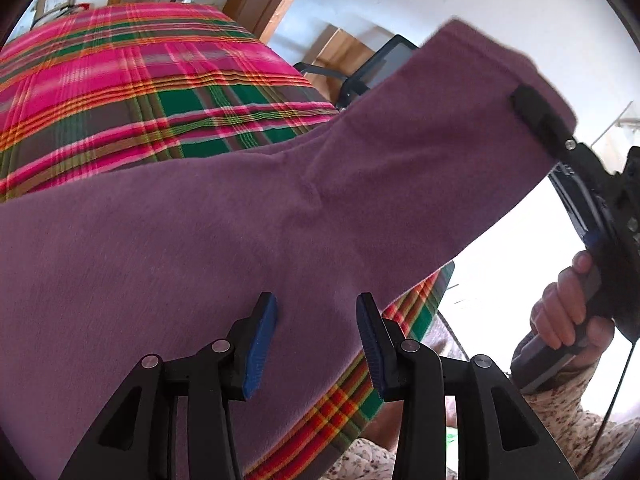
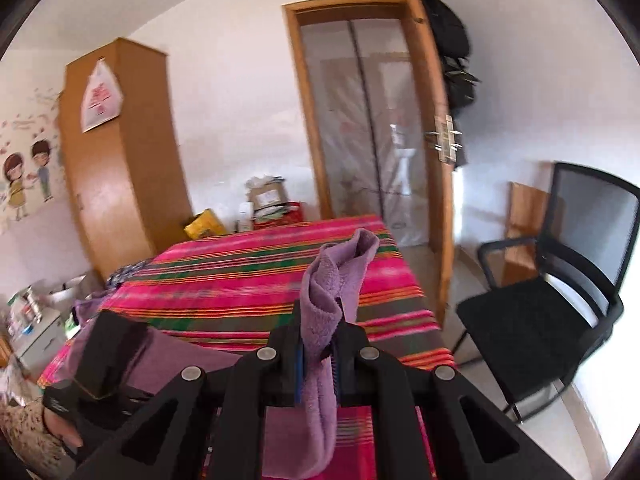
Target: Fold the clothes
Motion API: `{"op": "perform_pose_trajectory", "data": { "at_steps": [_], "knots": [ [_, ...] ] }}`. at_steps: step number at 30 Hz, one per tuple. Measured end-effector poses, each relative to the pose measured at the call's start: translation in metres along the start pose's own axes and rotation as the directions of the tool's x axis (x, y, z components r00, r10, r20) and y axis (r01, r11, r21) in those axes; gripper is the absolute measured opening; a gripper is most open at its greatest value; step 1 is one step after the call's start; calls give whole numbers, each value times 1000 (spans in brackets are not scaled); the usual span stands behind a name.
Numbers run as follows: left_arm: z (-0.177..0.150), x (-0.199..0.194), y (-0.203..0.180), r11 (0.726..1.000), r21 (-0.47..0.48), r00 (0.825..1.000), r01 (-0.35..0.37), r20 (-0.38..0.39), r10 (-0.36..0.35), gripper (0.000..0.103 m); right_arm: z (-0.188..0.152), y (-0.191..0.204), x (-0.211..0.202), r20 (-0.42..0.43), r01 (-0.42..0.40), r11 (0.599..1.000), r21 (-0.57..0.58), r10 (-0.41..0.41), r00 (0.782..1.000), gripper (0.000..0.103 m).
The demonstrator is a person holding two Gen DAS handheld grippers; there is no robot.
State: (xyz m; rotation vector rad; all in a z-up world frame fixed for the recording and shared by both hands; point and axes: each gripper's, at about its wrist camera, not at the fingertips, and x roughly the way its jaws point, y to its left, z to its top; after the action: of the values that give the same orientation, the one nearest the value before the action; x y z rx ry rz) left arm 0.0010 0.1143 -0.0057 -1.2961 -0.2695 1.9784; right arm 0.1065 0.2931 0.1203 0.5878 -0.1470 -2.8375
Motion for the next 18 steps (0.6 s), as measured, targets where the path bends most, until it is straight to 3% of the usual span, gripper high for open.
{"op": "perform_pose_trajectory", "data": {
  "at_steps": [8, 18],
  "knots": [
    [-12, -38, 22, 996, -75, 997, 38, 74, -33, 43, -1, 59, 15, -38, -106, 990, -96, 102, 994, 11],
    [-32, -115, 69, 979, -193, 970, 70, 243, -22, 43, -21, 105, 50, -145, -206, 972, -112, 189, 971, 11]
  ]
}}
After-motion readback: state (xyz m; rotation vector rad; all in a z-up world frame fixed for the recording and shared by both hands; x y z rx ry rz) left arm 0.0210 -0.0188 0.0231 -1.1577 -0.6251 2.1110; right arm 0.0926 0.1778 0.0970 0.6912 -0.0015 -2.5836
